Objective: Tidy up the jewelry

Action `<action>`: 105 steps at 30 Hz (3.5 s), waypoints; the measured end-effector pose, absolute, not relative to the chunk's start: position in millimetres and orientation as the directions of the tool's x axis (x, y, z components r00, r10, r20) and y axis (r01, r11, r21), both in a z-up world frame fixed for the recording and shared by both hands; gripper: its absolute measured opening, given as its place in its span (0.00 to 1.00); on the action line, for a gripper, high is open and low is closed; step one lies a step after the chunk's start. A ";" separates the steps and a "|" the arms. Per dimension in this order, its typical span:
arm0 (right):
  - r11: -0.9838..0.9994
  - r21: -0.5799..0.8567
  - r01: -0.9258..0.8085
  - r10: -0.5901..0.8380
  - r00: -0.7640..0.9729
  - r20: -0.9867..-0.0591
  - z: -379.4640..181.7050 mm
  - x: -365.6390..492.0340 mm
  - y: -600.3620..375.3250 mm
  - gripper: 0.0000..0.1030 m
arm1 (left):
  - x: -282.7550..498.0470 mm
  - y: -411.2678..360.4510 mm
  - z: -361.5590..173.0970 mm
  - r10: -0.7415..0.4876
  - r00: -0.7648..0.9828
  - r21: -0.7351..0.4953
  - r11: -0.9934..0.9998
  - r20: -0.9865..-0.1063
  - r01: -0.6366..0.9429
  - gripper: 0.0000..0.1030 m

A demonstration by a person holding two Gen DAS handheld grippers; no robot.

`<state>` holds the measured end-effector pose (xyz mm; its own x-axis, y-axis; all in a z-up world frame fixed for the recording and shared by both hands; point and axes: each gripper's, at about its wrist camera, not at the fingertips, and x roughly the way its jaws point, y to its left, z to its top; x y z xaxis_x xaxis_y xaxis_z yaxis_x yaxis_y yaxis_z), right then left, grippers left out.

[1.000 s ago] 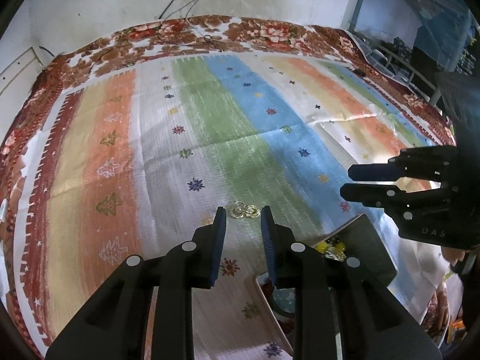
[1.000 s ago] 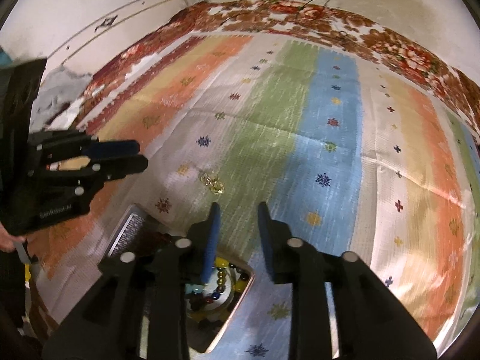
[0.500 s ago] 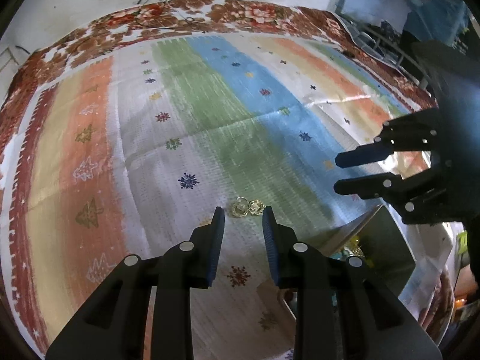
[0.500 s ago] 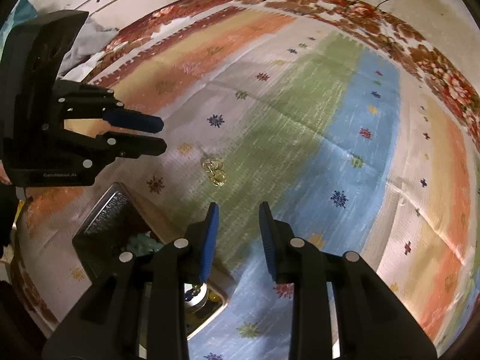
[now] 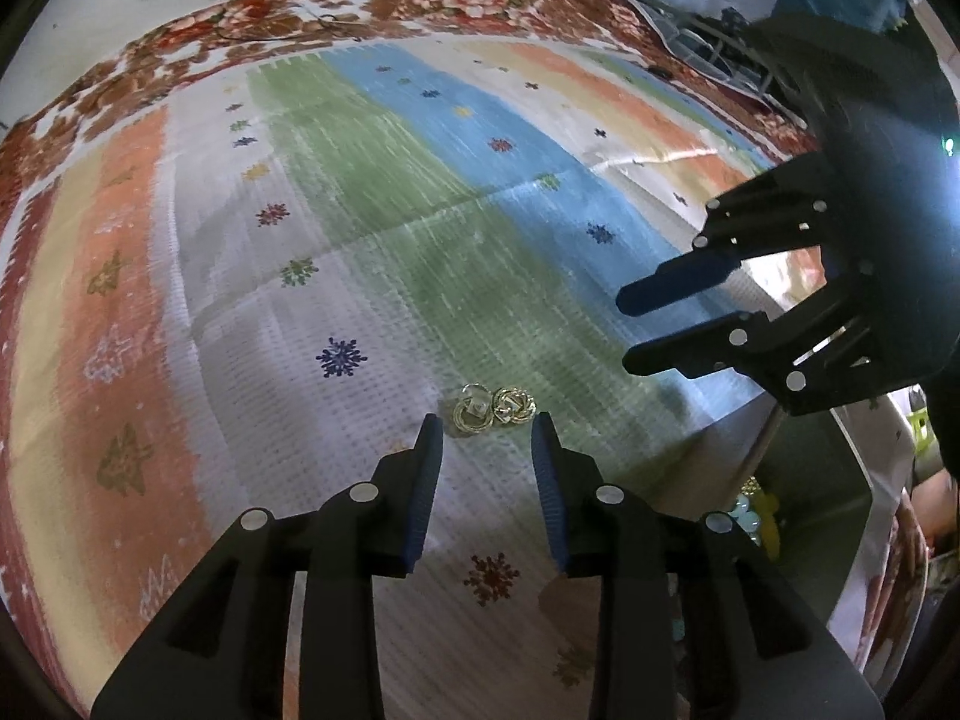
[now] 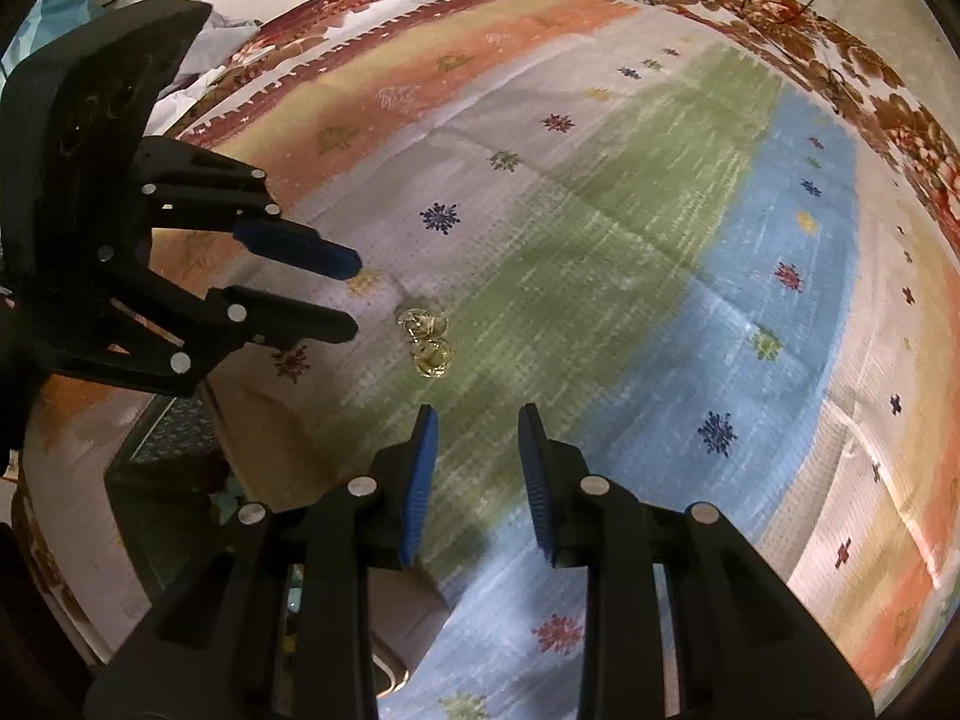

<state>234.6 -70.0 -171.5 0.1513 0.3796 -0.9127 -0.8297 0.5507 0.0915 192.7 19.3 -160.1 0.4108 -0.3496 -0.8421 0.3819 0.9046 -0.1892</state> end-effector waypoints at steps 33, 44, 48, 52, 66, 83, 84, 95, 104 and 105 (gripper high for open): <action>0.356 0.191 -0.915 0.386 -0.042 -0.921 -210.6 253.2 -27.9 0.31 | 216.2 10.3 -186.7 -0.417 0.246 -0.092 0.642 -0.875 0.761 0.35; 0.337 0.201 -0.920 0.383 -0.061 -0.922 -222.5 257.7 -14.7 0.27 | 219.6 10.8 -194.9 -0.453 0.258 -0.095 0.621 -0.853 0.778 0.30; 0.363 0.188 -0.913 0.380 -0.040 -0.924 -223.9 265.8 -17.4 0.06 | 220.5 10.7 -195.3 -0.457 0.271 -0.084 0.618 -0.847 0.781 0.21; 0.379 0.191 -0.905 0.387 -0.032 -0.922 -224.4 270.2 -19.7 0.01 | 220.1 11.9 -195.0 -0.459 0.293 -0.073 0.627 -0.839 0.775 0.15; 0.416 0.174 -0.893 0.413 0.015 -0.911 -210.2 266.9 -26.1 0.01 | 213.5 26.5 -185.0 -0.462 0.355 -0.081 0.692 -0.813 0.717 0.14; 0.316 0.111 -0.942 0.412 0.030 -0.911 -207.9 247.6 -19.7 0.38 | 212.9 31.3 -185.8 -0.460 0.380 -0.072 0.707 -0.803 0.704 0.14; 0.316 0.104 -0.943 0.409 0.036 -0.912 -207.5 246.3 -20.6 0.39 | 211.7 31.2 -183.5 -0.466 0.384 -0.071 0.704 -0.797 0.707 0.14; 0.343 0.074 -0.936 0.393 0.071 -0.917 -216.9 255.8 -19.2 0.19 | 212.4 35.0 -175.2 -0.452 0.395 -0.060 0.714 -0.800 0.697 0.14; 0.369 0.057 -0.928 0.399 0.103 -0.911 -210.6 255.6 -27.9 0.19 | 211.6 34.4 -175.8 -0.445 0.395 -0.069 0.729 -0.804 0.681 0.14; 0.372 0.062 -0.926 0.405 0.102 -0.909 -208.5 255.2 -30.2 0.19 | 209.8 34.1 -174.2 -0.452 0.395 -0.076 0.730 -0.800 0.680 0.14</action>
